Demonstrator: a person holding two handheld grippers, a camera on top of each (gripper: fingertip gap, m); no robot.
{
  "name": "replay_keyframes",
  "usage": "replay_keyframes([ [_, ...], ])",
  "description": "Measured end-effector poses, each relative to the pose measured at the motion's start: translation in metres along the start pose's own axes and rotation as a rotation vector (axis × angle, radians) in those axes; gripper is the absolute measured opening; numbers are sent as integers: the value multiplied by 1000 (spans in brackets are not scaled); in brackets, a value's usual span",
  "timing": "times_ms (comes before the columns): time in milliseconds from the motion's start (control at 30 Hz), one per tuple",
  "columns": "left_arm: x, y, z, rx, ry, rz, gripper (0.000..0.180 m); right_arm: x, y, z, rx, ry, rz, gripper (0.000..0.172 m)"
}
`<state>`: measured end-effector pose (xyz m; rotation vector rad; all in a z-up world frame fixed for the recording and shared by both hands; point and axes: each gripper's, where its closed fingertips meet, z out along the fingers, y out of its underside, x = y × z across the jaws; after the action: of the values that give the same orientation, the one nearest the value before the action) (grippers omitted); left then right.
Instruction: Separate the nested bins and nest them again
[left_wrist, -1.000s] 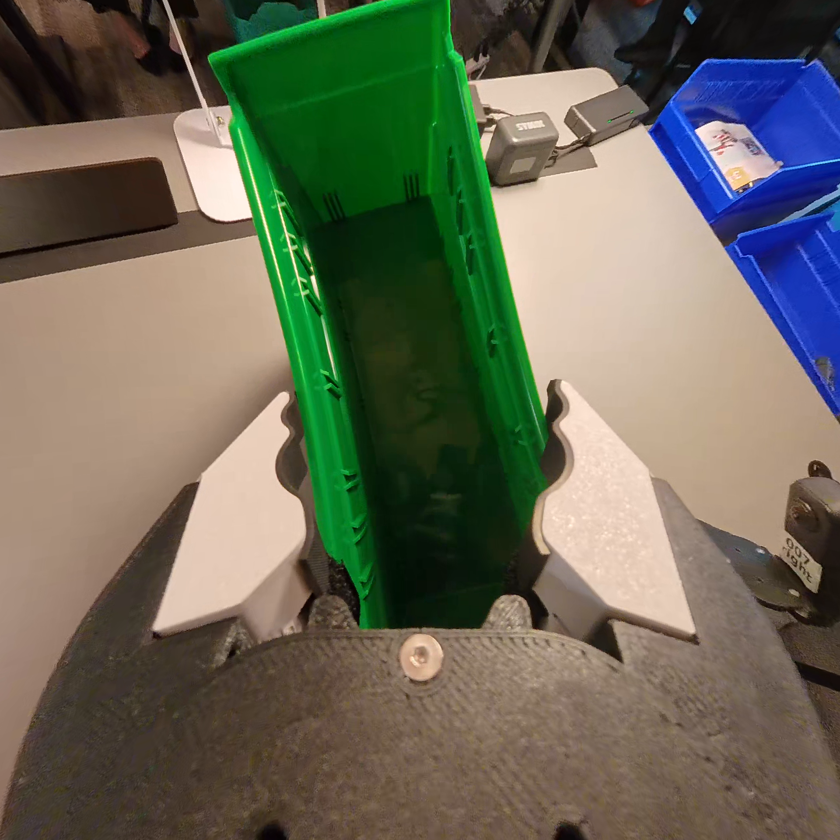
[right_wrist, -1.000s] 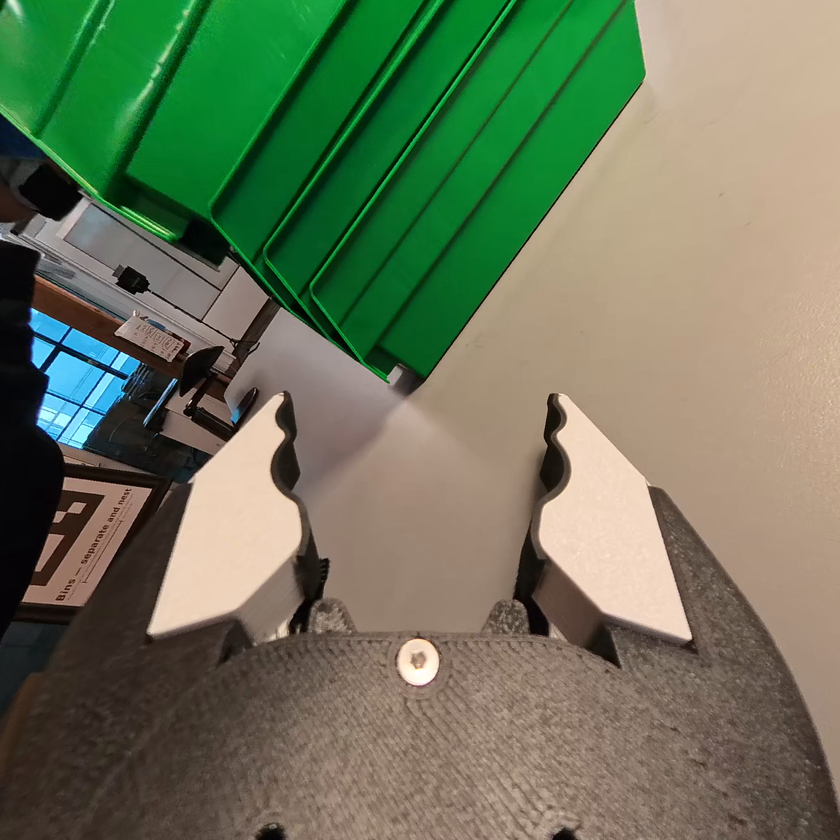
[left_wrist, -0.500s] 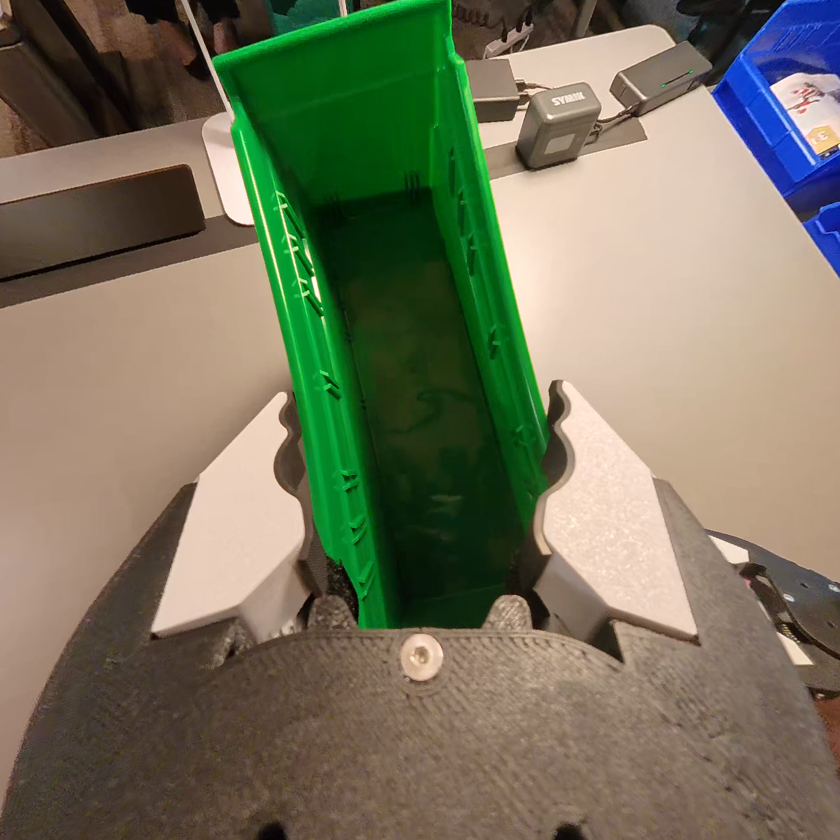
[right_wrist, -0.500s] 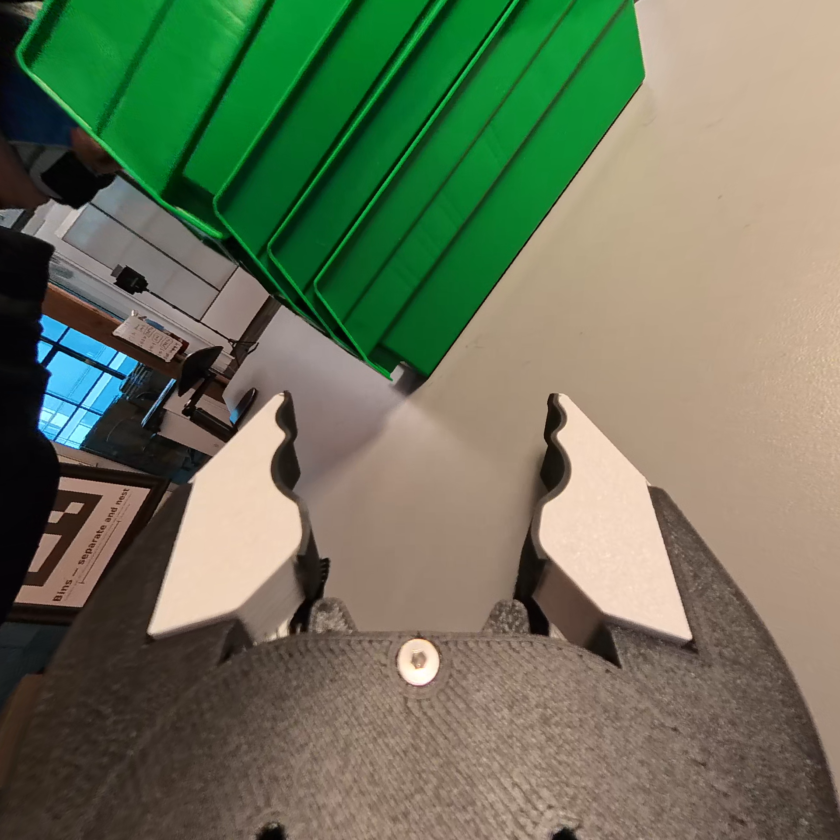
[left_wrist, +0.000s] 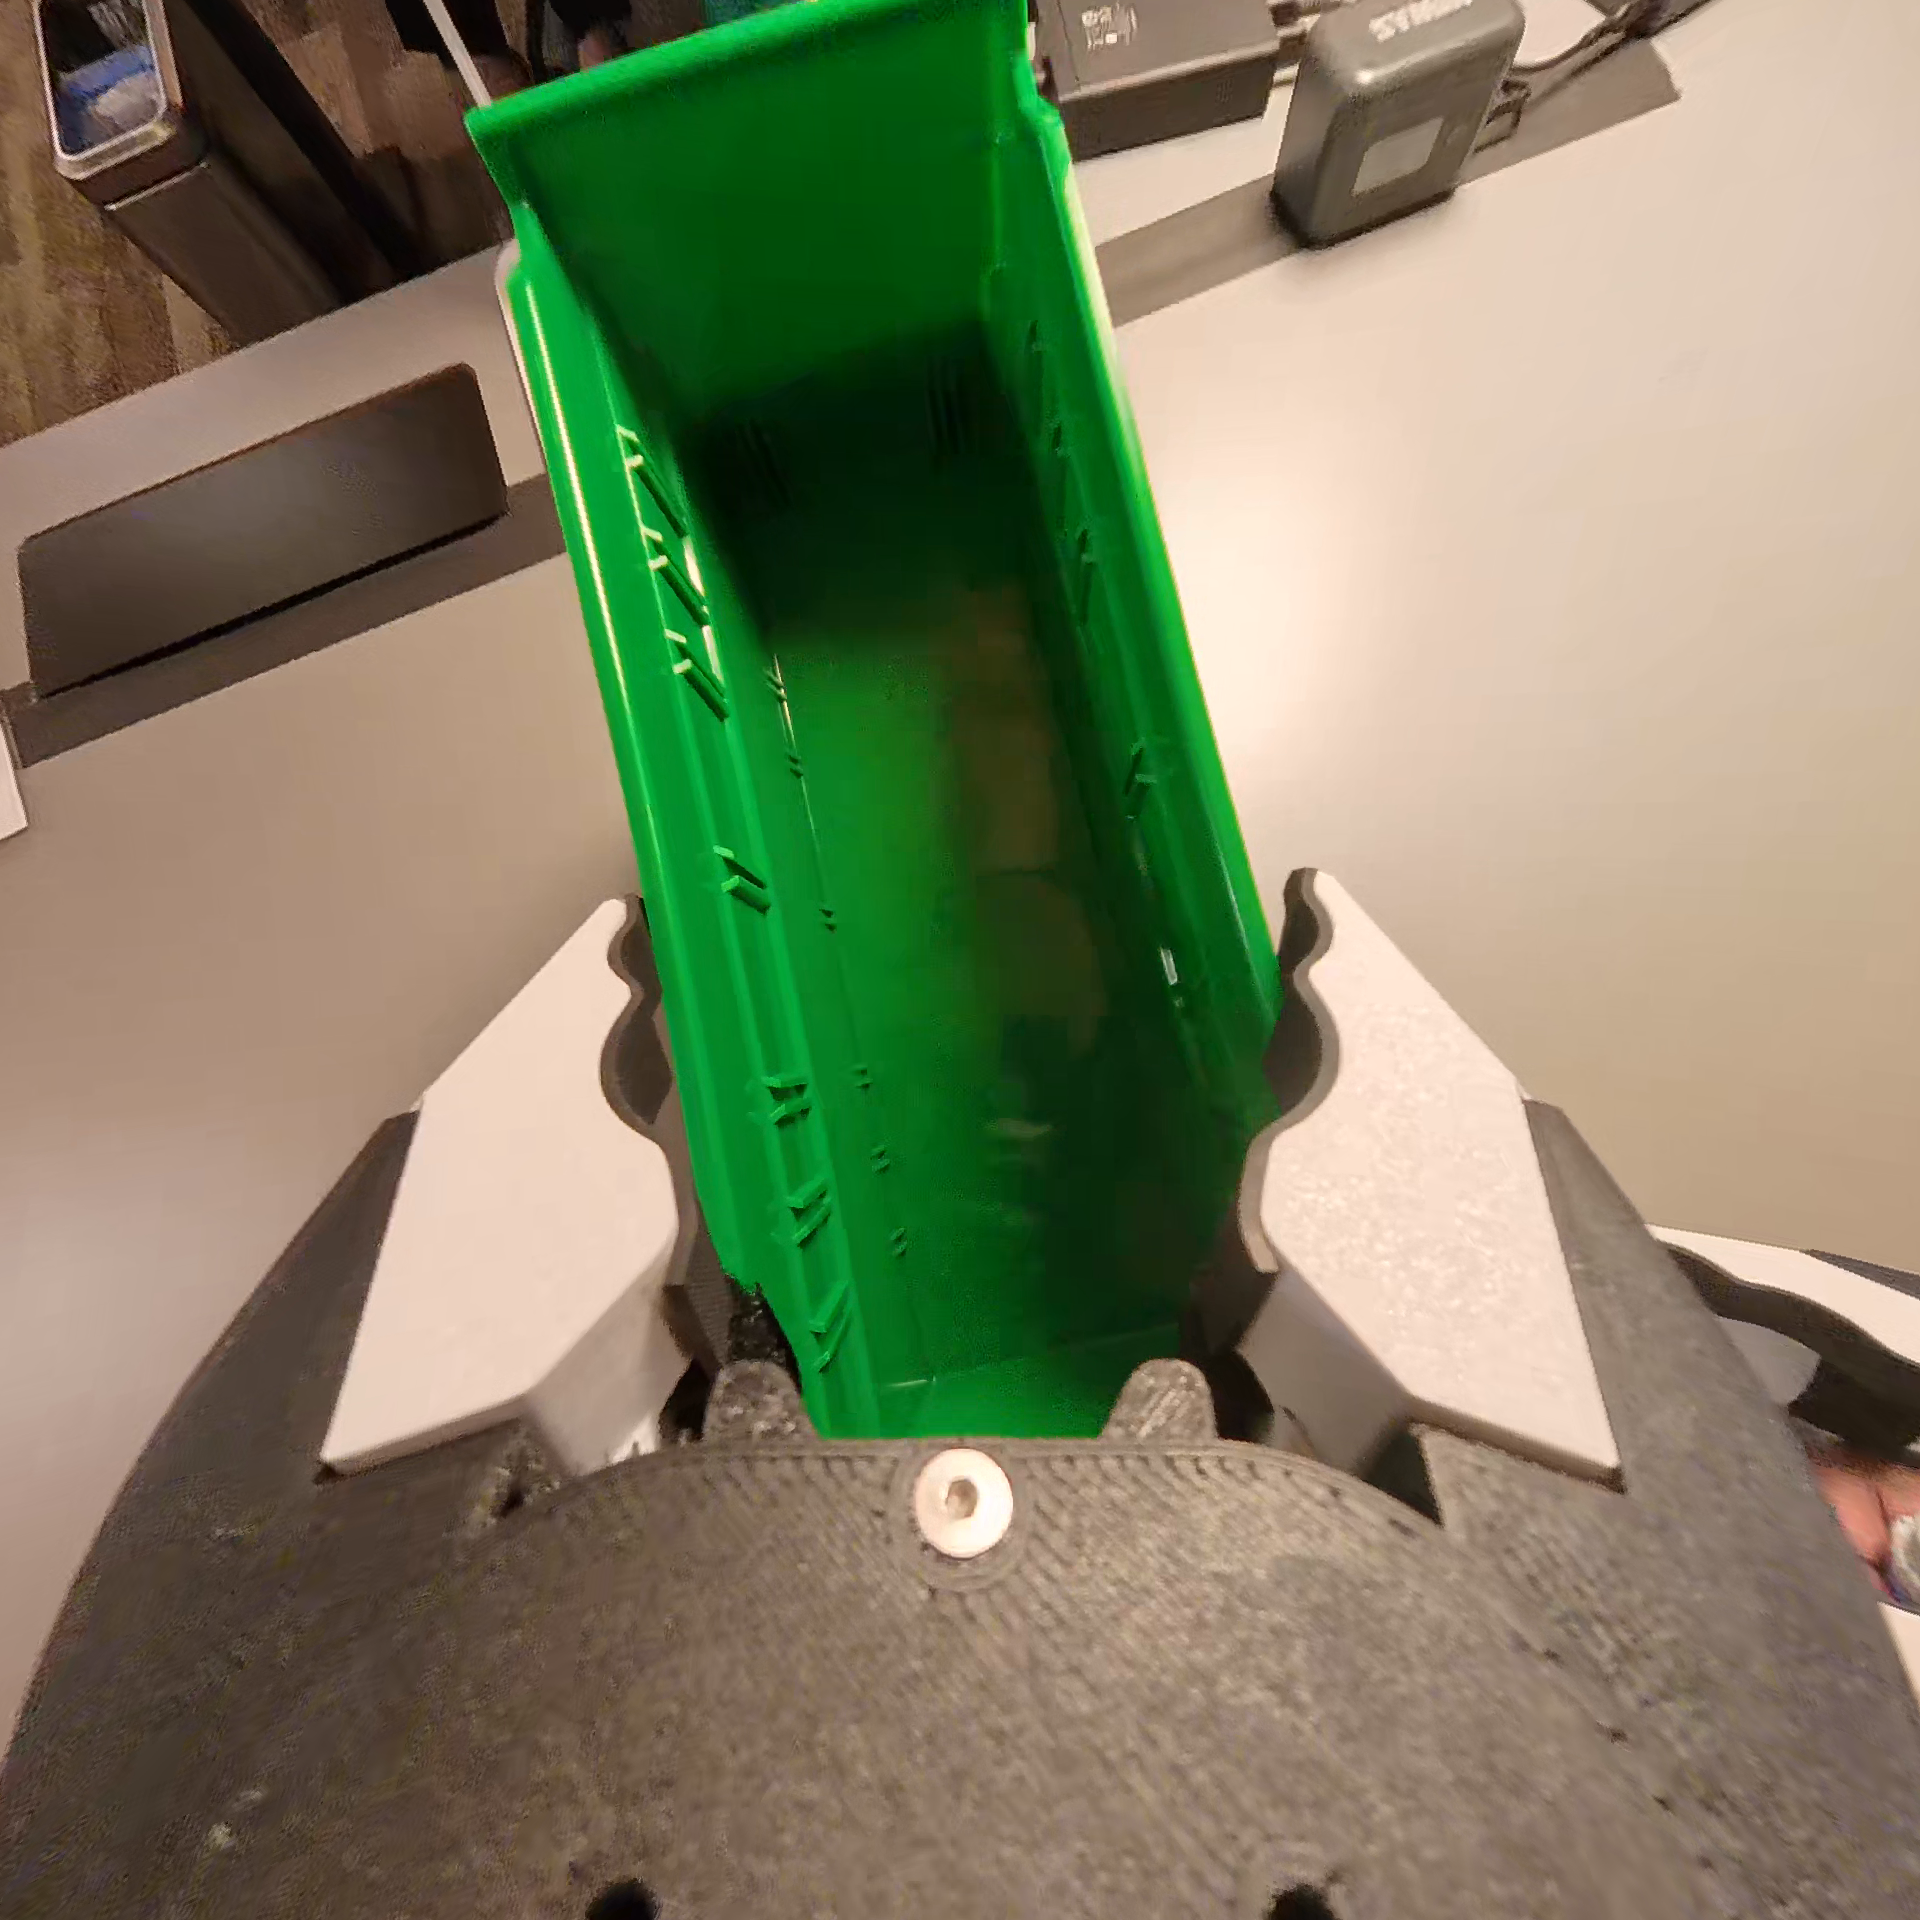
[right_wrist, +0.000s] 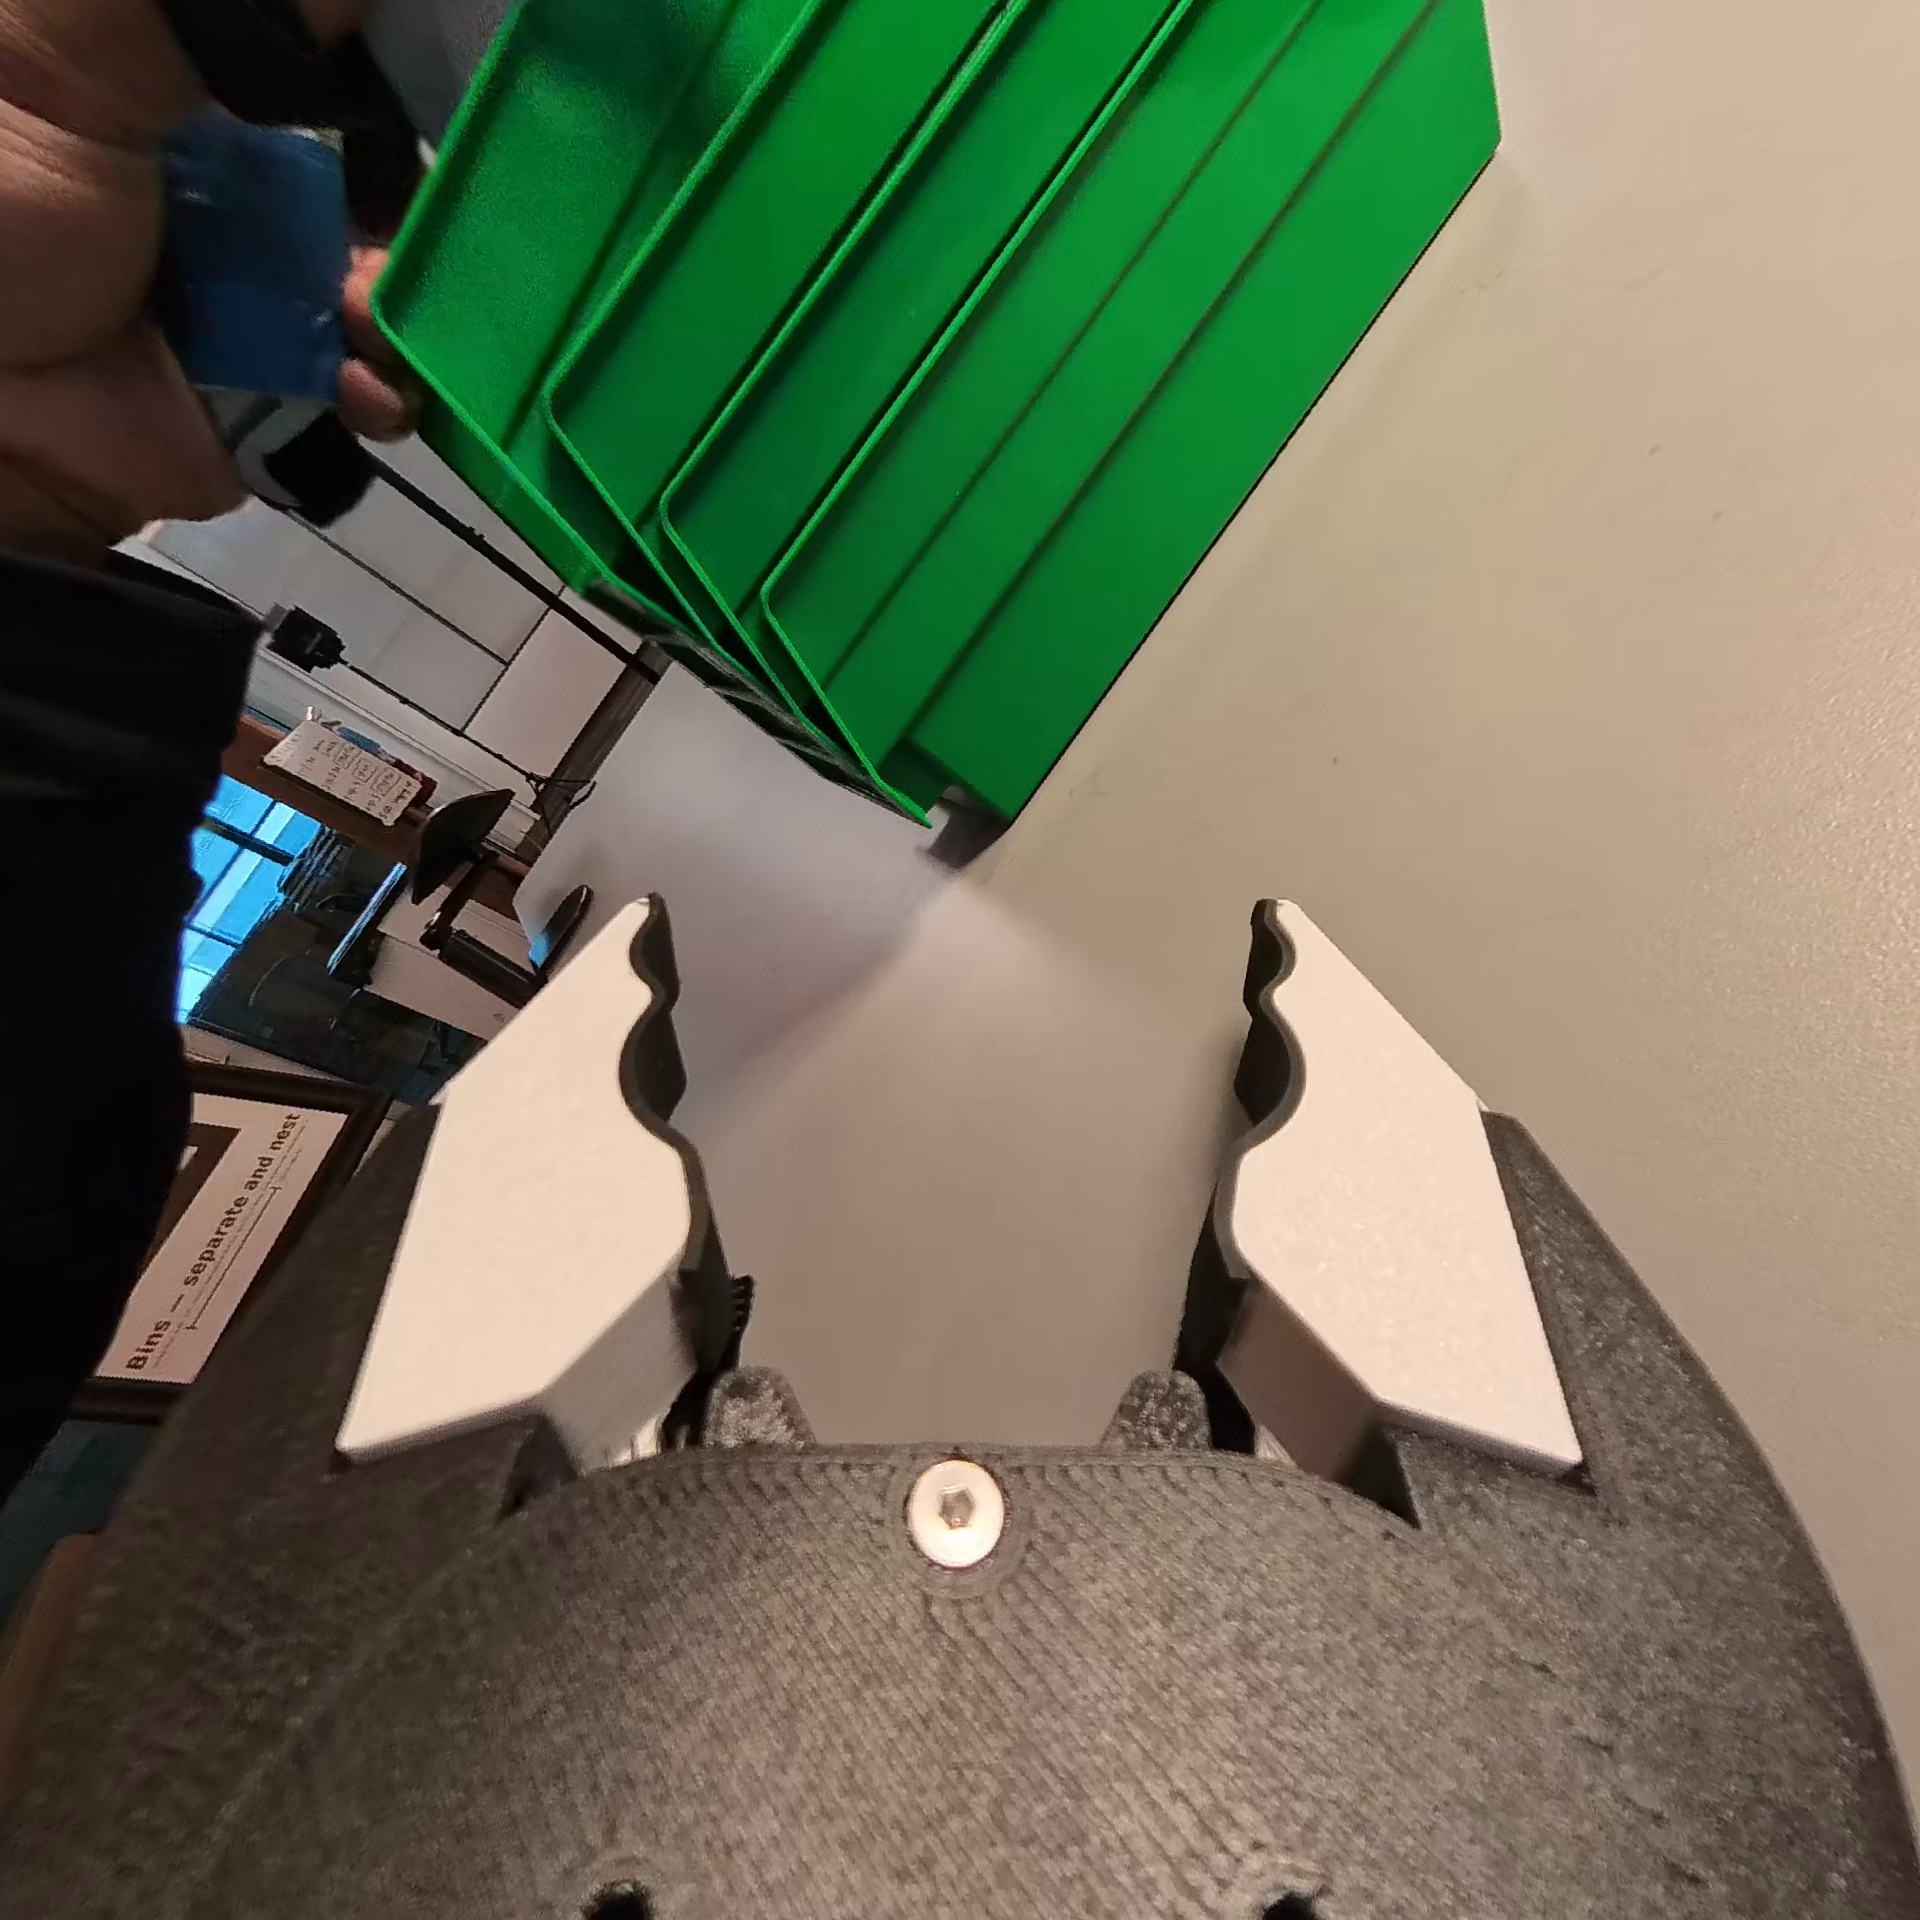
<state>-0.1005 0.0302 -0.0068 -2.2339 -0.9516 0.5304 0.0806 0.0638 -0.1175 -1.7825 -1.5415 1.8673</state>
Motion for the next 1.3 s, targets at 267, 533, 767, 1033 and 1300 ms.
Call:
replay_keyframes([
  [267, 27, -20, -37, 236, 46, 60, 131, 0, 0, 0, -4, -7, 7, 110],
  [533, 1, 42, -106, 492, -56, 45, 124, -1, 0, 0, -2, -11, 2, 111],
  [767, -81, 195, -53, 329, -338, -199, 119, -28, 5, -3, 27, -50, -68, 122],
  [1033, -81, 223, -40, 279, -507, -121, 110, -154, 29, 14, 66, -222, -221, 127],
  [1300, -72, 230, -39, 252, -563, -40, 110, -193, 66, 43, 1, -188, -355, 126],
])
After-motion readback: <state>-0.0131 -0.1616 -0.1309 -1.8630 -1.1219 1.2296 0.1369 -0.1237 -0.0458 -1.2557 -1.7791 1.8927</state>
